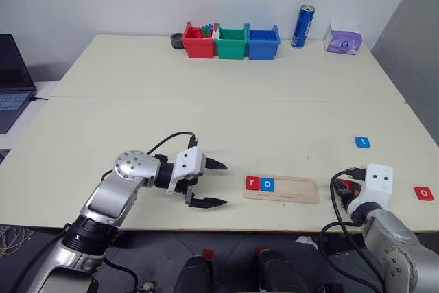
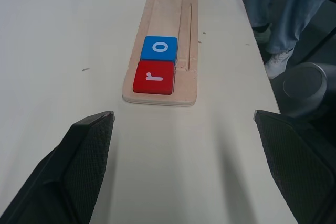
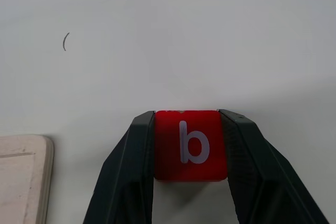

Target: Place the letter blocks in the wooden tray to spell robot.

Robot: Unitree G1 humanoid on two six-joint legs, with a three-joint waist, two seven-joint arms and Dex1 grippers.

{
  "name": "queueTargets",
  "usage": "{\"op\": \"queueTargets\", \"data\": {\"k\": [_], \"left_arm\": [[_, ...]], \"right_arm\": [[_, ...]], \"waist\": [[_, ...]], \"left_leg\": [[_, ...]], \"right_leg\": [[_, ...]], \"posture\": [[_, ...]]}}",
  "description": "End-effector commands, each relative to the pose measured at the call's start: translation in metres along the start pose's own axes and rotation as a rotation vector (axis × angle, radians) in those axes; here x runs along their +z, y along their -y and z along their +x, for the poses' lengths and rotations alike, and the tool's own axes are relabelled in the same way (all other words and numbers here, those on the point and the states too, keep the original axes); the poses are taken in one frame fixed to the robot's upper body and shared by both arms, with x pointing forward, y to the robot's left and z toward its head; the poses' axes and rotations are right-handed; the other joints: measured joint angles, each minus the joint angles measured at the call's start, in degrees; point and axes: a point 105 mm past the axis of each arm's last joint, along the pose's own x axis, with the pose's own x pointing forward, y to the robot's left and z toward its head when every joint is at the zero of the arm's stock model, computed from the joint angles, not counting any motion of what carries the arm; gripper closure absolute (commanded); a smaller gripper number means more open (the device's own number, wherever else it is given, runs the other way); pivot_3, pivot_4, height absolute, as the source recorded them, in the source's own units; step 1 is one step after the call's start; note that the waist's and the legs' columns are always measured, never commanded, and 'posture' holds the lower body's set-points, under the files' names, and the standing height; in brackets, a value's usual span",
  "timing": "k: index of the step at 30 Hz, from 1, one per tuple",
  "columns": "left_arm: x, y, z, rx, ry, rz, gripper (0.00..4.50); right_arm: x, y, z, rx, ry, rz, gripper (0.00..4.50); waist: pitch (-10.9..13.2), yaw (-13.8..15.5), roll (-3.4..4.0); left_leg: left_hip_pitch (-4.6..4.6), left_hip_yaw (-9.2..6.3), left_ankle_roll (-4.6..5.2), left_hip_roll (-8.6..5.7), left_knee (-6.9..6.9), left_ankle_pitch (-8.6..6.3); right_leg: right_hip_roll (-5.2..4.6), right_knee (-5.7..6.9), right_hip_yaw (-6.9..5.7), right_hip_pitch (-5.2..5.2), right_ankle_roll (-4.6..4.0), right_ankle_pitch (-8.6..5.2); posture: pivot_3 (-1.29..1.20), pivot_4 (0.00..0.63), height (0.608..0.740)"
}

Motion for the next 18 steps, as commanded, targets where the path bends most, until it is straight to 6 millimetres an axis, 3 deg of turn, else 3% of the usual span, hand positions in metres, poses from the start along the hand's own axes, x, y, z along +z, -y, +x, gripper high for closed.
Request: {"op": "queueTargets", "data": {"k": [1,7,12,18], "left_arm": [[0.006,-0.001,0.000,0.002,0.015,0.036,0.00],[0.007,0.000,0.001,0.003,0.021,0.025,0.00],[0.005,0.001,0.002,0.002,0.011,0.032,0.00],[0.006,0.000,0.004,0.001,0.013,0.034,0.00]], "right_arm": [[0.010,0.011,0.000,-0.054,0.052,0.045,2.03],[0.043,0.010,-0.006,-0.036,0.167,0.061,0.02],[0.069,0.000,-0.013,0.131,0.206,-0.042,0.02],[0.074,0.012,-0.019,0.434,0.071,-0.458,0.02]], "waist": [[0.00,-0.01,0.00],[0.01,-0.02,0.01],[0.01,-0.04,0.01],[0.07,0.15,-0.03]], "left_leg": [[0.00,0.00,0.00,0.01,0.00,0.00],[-0.01,0.01,0.00,0.02,-0.02,0.00],[-0.02,0.01,0.00,0.01,-0.02,0.00],[-0.07,0.05,0.02,-0.08,0.00,-0.01]], "right_leg": [[0.01,0.00,0.00,0.00,0.00,0.00],[0.04,0.02,0.00,-0.01,-0.01,0.00],[0.04,0.01,-0.02,-0.01,0.00,0.00],[-0.01,-0.09,-0.07,0.02,0.00,-0.01]], "posture": [[0.00,0.150,0.740],[0.00,0.150,0.740],[0.00,0.150,0.740],[0.00,0.150,0.740]]}}
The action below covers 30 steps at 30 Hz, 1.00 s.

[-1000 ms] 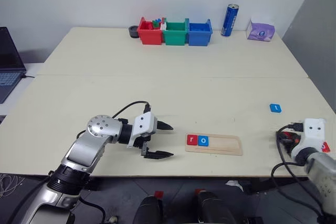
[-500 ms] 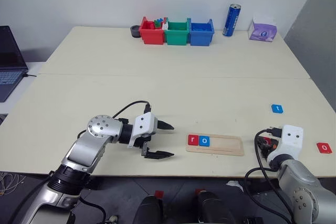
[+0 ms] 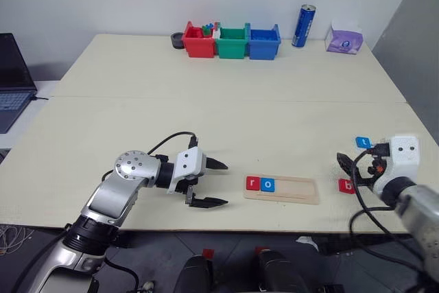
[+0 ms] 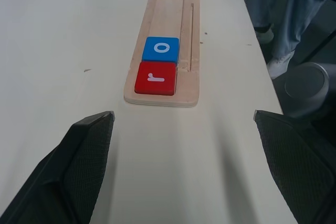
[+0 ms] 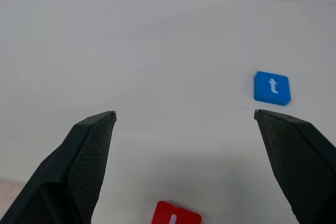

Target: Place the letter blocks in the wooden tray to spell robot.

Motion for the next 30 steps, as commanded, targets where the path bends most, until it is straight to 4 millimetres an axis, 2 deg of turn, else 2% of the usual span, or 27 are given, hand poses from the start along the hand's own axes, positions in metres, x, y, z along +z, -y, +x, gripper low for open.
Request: {"op": "queueTargets", "data": {"k": [1,5,9,16,24,27,30], "left_arm": [[0.006,0.000,0.003,-0.001,0.010,0.030,0.00],[0.007,0.000,0.005,-0.002,0.010,0.037,0.00],[0.008,0.001,0.007,-0.004,0.011,0.038,0.00],[0.008,-0.001,0.007,-0.002,0.011,0.041,0.00],[0.009,-0.001,0.006,0.004,0.009,0.044,0.00],[0.007,0.000,0.004,0.016,0.000,0.039,0.00],[0.003,0.000,-0.001,0.023,-0.015,0.027,0.00]], "right_arm": [[0.001,0.000,-0.005,0.176,-0.039,-0.177,0.02],[-0.017,-0.003,-0.009,0.372,-0.155,-0.328,0.02],[-0.021,-0.006,-0.004,0.498,-0.185,-0.372,0.02],[-0.031,0.000,0.010,0.611,-0.259,-0.464,0.02],[-0.043,0.008,0.023,0.664,-0.337,-0.514,0.02],[-0.044,0.007,0.025,0.671,-0.334,-0.507,0.62],[-0.039,0.006,0.025,0.673,-0.316,-0.507,1.68]], "waist": [[0.02,-0.07,-0.08],[0.03,-0.20,-0.10],[0.06,-0.36,-0.15],[0.08,-0.12,-0.18],[0.10,-0.11,-0.17],[0.10,-0.10,-0.16],[0.10,-0.11,-0.15]], "left_leg": [[0.01,0.01,0.00,-0.01,-0.01,0.00],[0.05,-0.01,0.00,-0.01,-0.01,0.00],[0.09,0.02,0.00,0.00,0.00,0.00],[0.09,0.04,0.00,0.02,0.04,0.00],[0.09,0.02,0.00,0.03,0.04,0.00],[0.10,0.03,0.00,0.03,0.04,0.00],[0.10,0.02,-0.01,0.05,0.04,0.00]], "right_leg": [[0.00,-0.02,-0.01,0.01,0.00,0.00],[0.09,0.01,0.02,0.03,0.00,0.00],[0.16,0.07,0.02,0.03,0.00,0.01],[0.09,0.07,-0.04,0.03,0.01,0.01],[0.06,0.07,-0.05,0.03,0.01,0.01],[0.06,0.09,-0.05,0.02,0.00,0.01],[0.06,0.09,-0.05,0.02,0.00,0.01]], "posture": [[0.00,0.150,0.740],[0.00,0.150,0.740],[0.00,0.150,0.740],[0.00,0.150,0.740],[0.00,0.150,0.740],[0.00,0.150,0.740],[0.00,0.150,0.740]]}}
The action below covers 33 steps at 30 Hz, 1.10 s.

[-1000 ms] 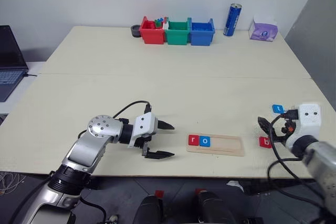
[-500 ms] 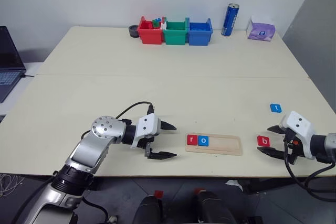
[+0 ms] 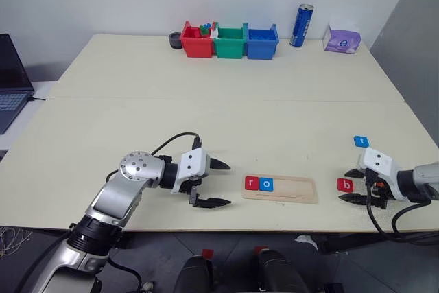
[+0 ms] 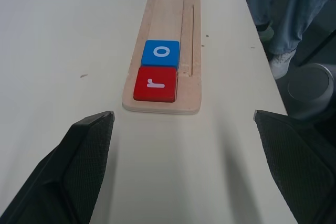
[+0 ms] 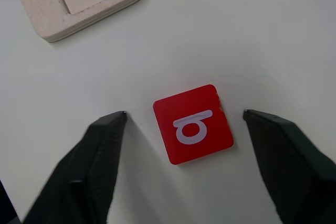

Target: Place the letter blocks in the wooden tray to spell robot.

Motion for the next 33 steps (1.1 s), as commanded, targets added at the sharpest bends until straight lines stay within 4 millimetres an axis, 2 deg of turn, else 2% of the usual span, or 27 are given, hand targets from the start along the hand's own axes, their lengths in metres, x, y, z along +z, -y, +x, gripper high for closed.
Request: {"op": "queueTargets", "data": {"k": [1,4,9,14,20,33], "left_arm": [[0.004,-0.001,-0.007,0.016,-0.006,0.027,0.00],[0.002,-0.002,-0.010,0.024,-0.014,0.025,0.00],[-0.003,-0.003,-0.011,0.031,-0.026,0.027,0.00],[-0.003,-0.001,-0.008,0.031,-0.021,0.029,0.00],[0.002,0.000,-0.008,0.030,0.015,0.004,0.00],[0.002,-0.001,-0.007,0.036,0.035,-0.016,0.00]], "right_arm": [[0.009,0.002,-0.005,-0.007,0.023,-0.029,2.04],[0.022,-0.001,-0.012,0.008,0.048,-0.060,3.06],[0.057,-0.026,-0.017,0.073,0.108,-0.164,3.05],[0.089,-0.059,0.002,0.151,0.187,-0.218,3.05],[0.100,-0.059,0.022,0.119,0.184,-0.211,3.05],[0.109,-0.060,0.044,0.141,0.170,-0.207,3.05]], "waist": [[0.00,-0.01,0.00],[0.00,0.00,0.00],[0.02,-0.01,0.04],[0.03,-0.02,0.01],[0.04,0.04,0.01],[0.04,0.04,0.00]], "left_leg": [[0.00,-0.01,0.00,0.00,0.00,0.00],[0.00,-0.01,0.00,0.02,0.01,0.00],[0.01,-0.06,0.00,0.03,0.00,0.00],[-0.01,-0.10,0.00,0.04,0.01,0.00],[-0.02,-0.09,0.00,0.04,0.04,0.00],[-0.03,-0.10,0.00,0.04,0.03,0.00]], "right_leg": [[0.00,0.00,0.00,0.00,0.00,0.00],[0.00,0.01,0.00,0.00,0.00,0.00],[0.00,0.02,-0.02,0.00,0.00,0.00],[0.00,0.02,-0.07,0.00,0.00,0.00],[-0.03,0.02,-0.06,-0.01,0.01,0.00],[-0.02,0.02,-0.12,-0.02,0.00,0.00]], "posture": [[0.00,0.150,0.740],[0.00,0.150,0.740],[0.00,0.150,0.740],[0.00,0.150,0.740],[0.00,0.150,0.740],[0.00,0.150,0.740]]}}
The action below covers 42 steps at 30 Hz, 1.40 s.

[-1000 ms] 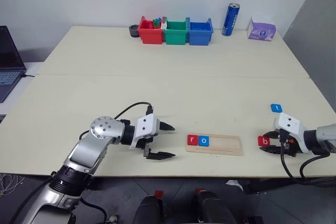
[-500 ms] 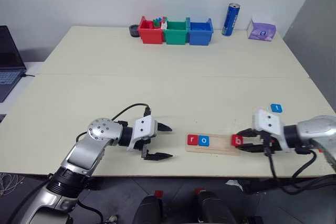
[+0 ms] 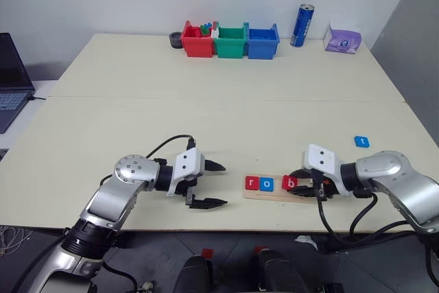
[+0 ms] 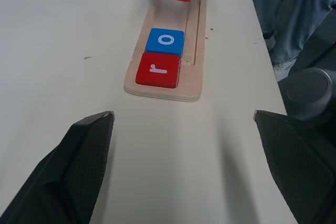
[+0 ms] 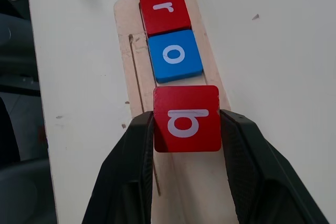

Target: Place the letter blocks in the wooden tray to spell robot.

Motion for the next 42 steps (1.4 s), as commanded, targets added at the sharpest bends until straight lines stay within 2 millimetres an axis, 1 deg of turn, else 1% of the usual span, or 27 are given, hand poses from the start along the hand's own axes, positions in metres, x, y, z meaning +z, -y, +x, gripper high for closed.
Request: {"op": "queueTargets", "data": {"k": [1,13,15,17,19,20,22,24,28,29,31,32,35,36,37,40,41,42], "left_arm": [[0.007,-0.001,-0.002,0.012,0.024,0.043,0.00],[0.005,0.000,0.002,0.021,0.028,0.055,0.00],[0.005,0.000,0.002,0.023,0.027,0.056,0.00],[0.005,0.000,0.002,0.024,0.026,0.056,0.00],[0.005,0.001,0.002,0.025,0.026,0.055,0.00],[0.006,0.001,0.002,0.025,0.026,0.055,0.00],[0.007,0.001,0.003,0.026,0.027,0.055,0.00],[0.008,0.001,0.003,0.029,0.027,0.055,0.00],[0.008,0.000,0.002,0.036,0.025,0.056,0.00],[0.008,0.000,0.002,0.037,0.024,0.055,0.00],[0.008,0.000,0.002,0.039,0.021,0.055,0.00],[0.008,0.000,0.001,0.040,0.020,0.055,0.00],[0.007,-0.001,0.002,0.041,0.017,0.059,0.00],[0.007,-0.001,0.002,0.041,0.016,0.060,0.00],[0.007,-0.001,0.002,0.041,0.015,0.061,0.00],[0.005,-0.002,0.002,0.041,0.012,0.064,0.00],[0.005,-0.002,0.002,0.042,0.011,0.064,0.00],[0.004,-0.002,0.002,0.042,0.011,0.065,0.00]], "right_arm": [[0.005,0.004,0.001,-0.018,-0.002,-0.026,3.05],[0.005,0.004,0.009,0.011,-0.018,-0.033,3.05],[0.005,0.003,0.009,0.015,-0.020,-0.037,2.31],[0.006,0.003,0.009,0.015,-0.016,-0.042,1.71],[0.009,0.004,0.009,0.009,-0.008,-0.049,0.97],[0.011,0.005,0.008,0.002,-0.001,-0.054,0.56],[0.024,0.007,0.000,-0.024,0.040,-0.059,0.04],[0.028,0.005,-0.007,-0.033,0.062,-0.053,0.04],[0.018,-0.005,-0.020,-0.058,0.042,-0.029,0.04],[0.014,-0.008,-0.021,-0.061,0.032,-0.023,0.44],[0.009,-0.012,-0.023,-0.069,0.021,-0.004,1.00],[0.007,-0.013,-0.023,-0.071,0.020,0.002,1.41],[-0.003,-0.013,-0.021,-0.105,-0.010,0.023,2.47],[-0.005,-0.013,-0.021,-0.112,-0.015,0.027,2.87],[-0.006,-0.013,-0.020,-0.113,-0.016,0.038,3.14],[-0.011,-0.016,-0.016,-0.102,-0.024,0.052,4.26],[-0.012,-0.017,-0.015,-0.098,-0.030,0.059,4.49],[-0.014,-0.017,-0.013,-0.097,-0.034,0.057,4.49]], "waist": [[0.00,0.01,0.00],[0.00,0.00,0.00],[0.00,0.00,0.00],[0.00,0.00,0.00],[0.00,0.00,0.00],[0.00,0.00,0.00],[0.00,0.00,0.00],[0.00,0.01,0.00],[0.00,0.22,-0.01],[0.00,0.29,-0.01],[0.00,0.24,-0.01],[0.00,0.22,-0.01],[0.00,-0.02,-0.01],[0.00,-0.04,-0.01],[0.00,-0.05,0.00],[0.00,-0.04,-0.01],[0.00,-0.02,-0.01],[0.00,0.00,-0.01]], "left_leg": [[0.00,0.00,0.00,0.00,0.00,0.00],[0.00,0.00,0.00,0.01,0.00,0.00],[0.00,0.00,0.00,0.00,0.00,0.00],[0.00,-0.01,0.00,0.00,0.00,0.00],[0.00,-0.01,0.00,0.01,0.00,0.00],[0.00,-0.01,0.00,0.01,0.00,0.00],[0.00,-0.01,0.00,0.01,0.00,0.00],[0.00,-0.03,0.00,0.01,0.00,0.00],[-0.04,-0.05,0.00,0.01,-0.01,0.00],[-0.07,-0.05,0.00,0.00,0.00,0.00],[-0.08,-0.04,0.00,0.00,0.00,0.00],[-0.08,-0.04,0.00,0.00,0.00,0.00],[-0.02,-0.02,0.00,-0.01,0.01,0.00],[0.00,-0.02,0.00,-0.01,0.00,0.00],[0.01,-0.02,0.00,-0.02,0.01,0.00],[0.01,0.00,0.00,-0.02,0.00,0.00],[0.00,0.00,0.00,-0.01,0.00,0.00],[0.00,0.00,0.00,-0.01,0.00,0.00]], "right_leg": [[0.00,0.00,0.00,0.00,0.00,0.00],[0.00,0.00,-0.01,0.00,0.00,0.00],[0.00,0.00,-0.01,0.00,0.00,0.00],[-0.01,0.00,0.00,0.00,0.00,0.00],[-0.01,0.00,0.00,0.00,0.00,0.00],[0.00,0.00,-0.01,0.00,-0.01,0.00],[0.00,0.00,-0.01,-0.01,-0.01,0.00],[0.00,0.01,-0.01,-0.01,-0.01,0.00],[-0.01,-0.01,-0.04,0.00,0.00,0.00],[-0.02,-0.02,-0.05,0.00,0.00,0.00],[-0.04,-0.03,-0.04,0.00,0.00,0.00],[-0.04,-0.02,-0.03,0.00,0.00,0.00],[-0.02,0.00,-0.03,0.00,0.00,0.00],[-0.01,0.01,-0.01,0.00,0.00,0.00],[0.00,0.01,-0.01,0.00,0.00,0.00],[0.01,0.01,-0.01,0.00,0.00,0.00],[0.01,0.01,-0.01,0.00,0.00,0.00],[0.01,0.01,-0.02,0.00,0.00,0.00]], "posture": [[0.00,0.150,0.740],[0.00,0.150,0.740],[0.00,0.150,0.740],[0.00,0.150,0.740],[0.00,0.150,0.740],[0.00,0.150,0.740],[0.00,0.150,0.740],[0.00,0.150,0.740],[0.00,0.150,0.740],[0.00,0.150,0.740],[0.00,0.150,0.740],[0.00,0.150,0.740],[0.00,0.150,0.740],[0.00,0.150,0.740],[0.00,0.150,0.740],[0.00,0.150,0.740],[0.00,0.150,0.740],[0.00,0.150,0.740]]}}
